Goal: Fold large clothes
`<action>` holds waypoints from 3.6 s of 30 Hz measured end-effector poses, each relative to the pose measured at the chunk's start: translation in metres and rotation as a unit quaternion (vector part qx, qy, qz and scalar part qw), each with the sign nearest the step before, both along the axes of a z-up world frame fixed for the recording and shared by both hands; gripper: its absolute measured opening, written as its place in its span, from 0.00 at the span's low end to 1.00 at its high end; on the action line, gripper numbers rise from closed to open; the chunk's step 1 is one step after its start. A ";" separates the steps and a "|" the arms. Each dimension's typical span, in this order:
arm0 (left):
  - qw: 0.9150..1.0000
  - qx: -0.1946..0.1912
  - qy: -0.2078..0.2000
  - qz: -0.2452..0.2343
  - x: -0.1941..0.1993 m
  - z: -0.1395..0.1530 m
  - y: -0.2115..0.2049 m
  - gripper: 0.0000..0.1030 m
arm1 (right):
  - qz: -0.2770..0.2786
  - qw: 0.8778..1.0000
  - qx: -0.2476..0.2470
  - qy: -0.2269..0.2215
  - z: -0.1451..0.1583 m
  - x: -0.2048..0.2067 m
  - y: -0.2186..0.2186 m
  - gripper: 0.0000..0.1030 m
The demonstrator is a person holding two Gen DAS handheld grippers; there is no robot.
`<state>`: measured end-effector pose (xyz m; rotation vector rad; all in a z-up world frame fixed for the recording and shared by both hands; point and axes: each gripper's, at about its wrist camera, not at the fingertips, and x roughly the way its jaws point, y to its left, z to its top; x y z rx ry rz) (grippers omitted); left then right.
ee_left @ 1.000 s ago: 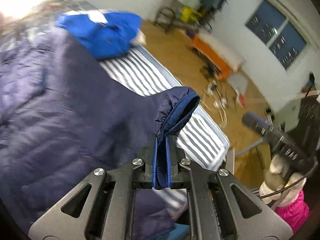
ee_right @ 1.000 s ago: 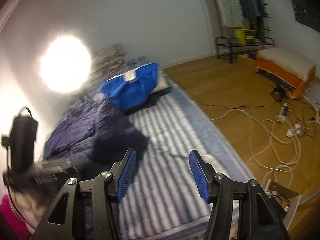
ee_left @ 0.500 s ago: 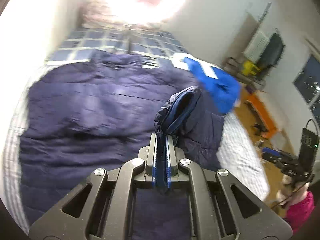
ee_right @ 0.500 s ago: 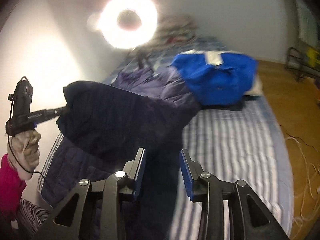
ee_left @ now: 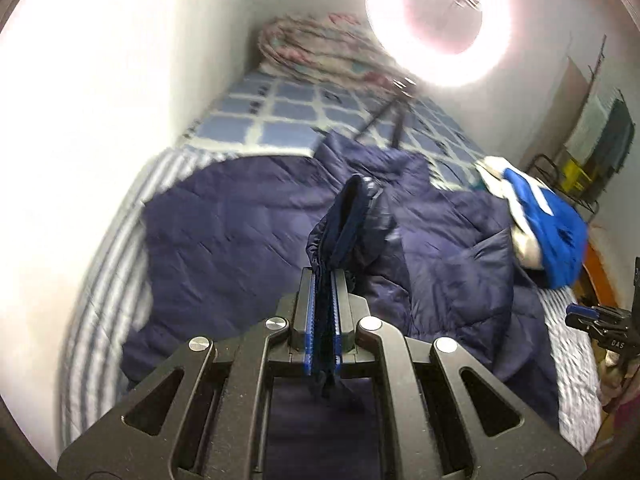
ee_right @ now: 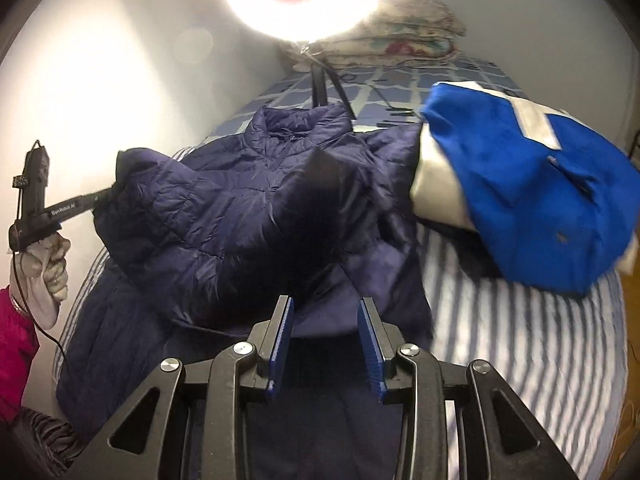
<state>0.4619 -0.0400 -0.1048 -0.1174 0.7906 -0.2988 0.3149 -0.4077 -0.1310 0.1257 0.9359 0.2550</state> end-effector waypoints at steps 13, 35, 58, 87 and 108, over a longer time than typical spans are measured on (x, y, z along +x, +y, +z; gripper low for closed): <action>0.996 0.017 0.075 0.042 0.027 -0.085 0.060 0.30 | -0.061 0.997 -0.046 0.013 -0.038 0.056 -0.006 0.37; 0.995 0.074 0.026 0.057 0.071 -0.051 0.042 0.03 | -0.136 0.988 -0.072 0.003 -0.039 0.116 -0.039 0.00; 0.993 0.086 0.016 0.076 0.046 -0.007 0.065 0.55 | -0.174 0.980 -0.070 -0.071 0.012 0.063 -0.048 0.35; 0.972 -0.014 0.225 0.061 -0.289 -0.079 0.174 0.73 | -0.062 0.994 0.076 0.054 -0.012 -0.279 -0.045 0.59; 0.955 -0.082 0.281 0.056 -0.303 -0.116 0.175 0.27 | -0.049 0.965 0.192 0.173 -0.103 -0.294 -0.021 0.52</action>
